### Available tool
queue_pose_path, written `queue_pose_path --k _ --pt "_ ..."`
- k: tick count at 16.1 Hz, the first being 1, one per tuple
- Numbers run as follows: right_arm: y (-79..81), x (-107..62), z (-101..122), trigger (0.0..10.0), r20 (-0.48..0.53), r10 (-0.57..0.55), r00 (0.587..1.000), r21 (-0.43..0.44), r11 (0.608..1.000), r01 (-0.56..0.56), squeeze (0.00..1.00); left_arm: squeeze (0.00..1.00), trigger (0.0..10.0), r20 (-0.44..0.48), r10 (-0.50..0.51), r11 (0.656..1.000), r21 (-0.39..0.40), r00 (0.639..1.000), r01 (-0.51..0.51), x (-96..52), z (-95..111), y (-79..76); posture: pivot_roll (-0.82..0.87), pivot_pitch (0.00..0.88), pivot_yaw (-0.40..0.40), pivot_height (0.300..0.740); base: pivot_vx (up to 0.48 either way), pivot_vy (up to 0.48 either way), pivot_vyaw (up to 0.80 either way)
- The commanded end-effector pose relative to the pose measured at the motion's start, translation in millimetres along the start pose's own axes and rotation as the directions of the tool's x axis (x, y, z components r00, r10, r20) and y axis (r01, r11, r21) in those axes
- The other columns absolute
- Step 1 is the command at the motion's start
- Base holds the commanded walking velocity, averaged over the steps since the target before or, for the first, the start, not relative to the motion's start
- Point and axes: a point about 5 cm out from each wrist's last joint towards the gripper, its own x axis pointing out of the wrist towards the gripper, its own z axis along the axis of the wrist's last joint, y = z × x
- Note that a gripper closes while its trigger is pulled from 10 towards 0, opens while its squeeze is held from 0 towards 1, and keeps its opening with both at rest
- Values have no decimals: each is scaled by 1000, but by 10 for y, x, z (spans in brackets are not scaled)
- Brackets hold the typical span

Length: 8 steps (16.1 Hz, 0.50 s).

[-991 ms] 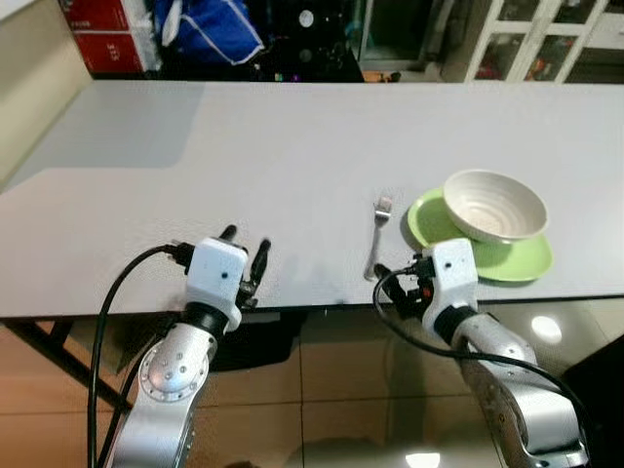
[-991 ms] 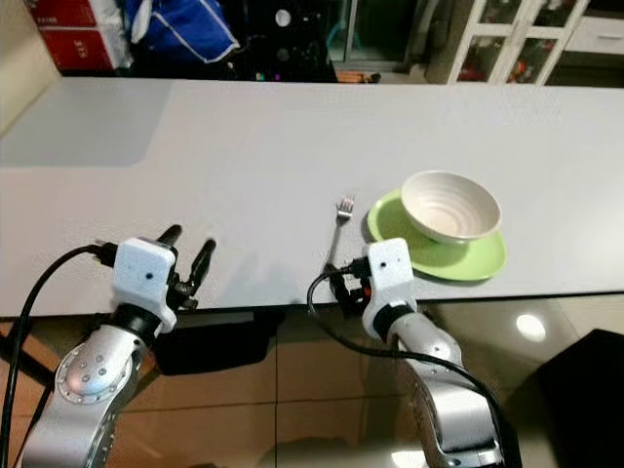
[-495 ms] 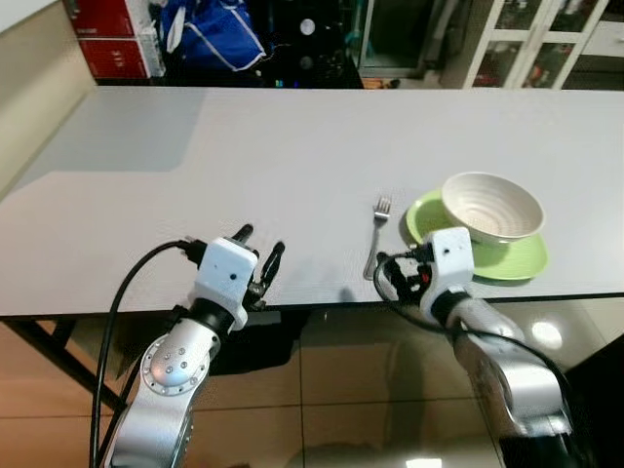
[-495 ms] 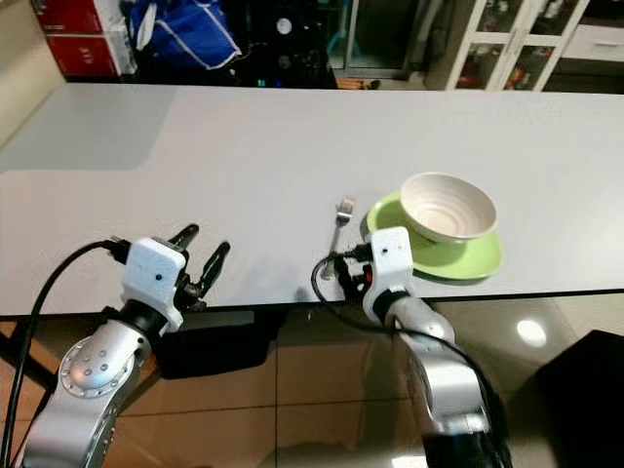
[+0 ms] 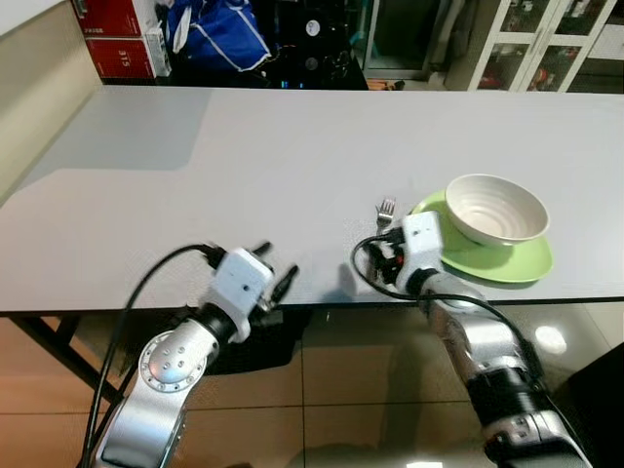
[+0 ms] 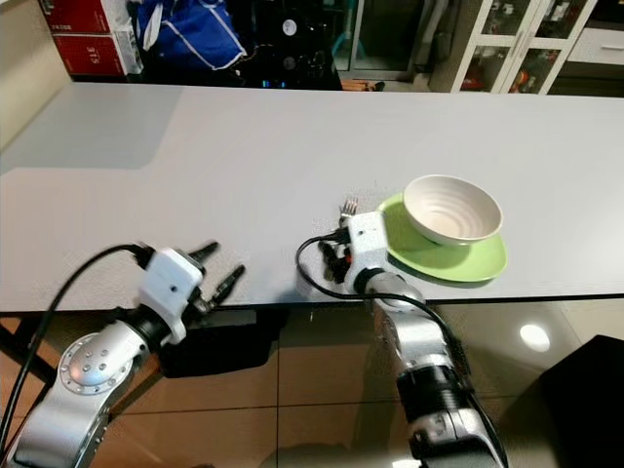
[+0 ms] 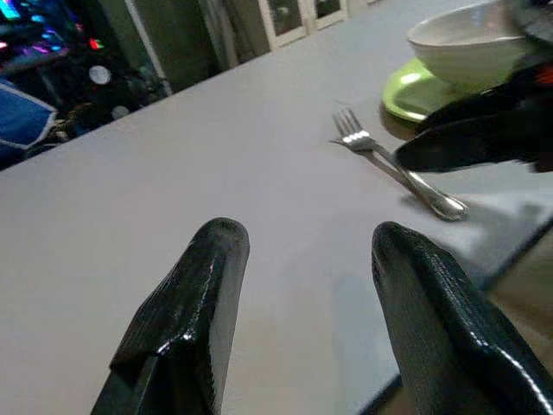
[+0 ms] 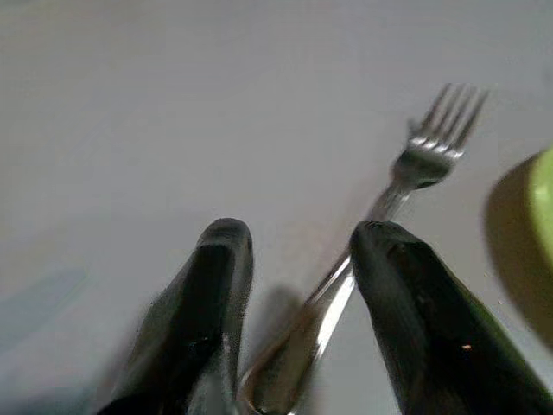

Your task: Setting the table

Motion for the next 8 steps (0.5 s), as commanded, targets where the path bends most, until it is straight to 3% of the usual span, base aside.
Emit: queue_pose_path --k 1,8 --pt "4 34 -19 0 -2 12 1000 -12 1000 -12 0 0 10000 -9 -20 1000 3 1000 20 -6 -8 -11 16 0 -16 740 0 0 0" --pt "-108 82 -238 0 -88 -58 994 -61 997 53 0 0 10000 -17 -50 998 26 999 51 2 -6 -24 21 0 -12 740 0 0 0"
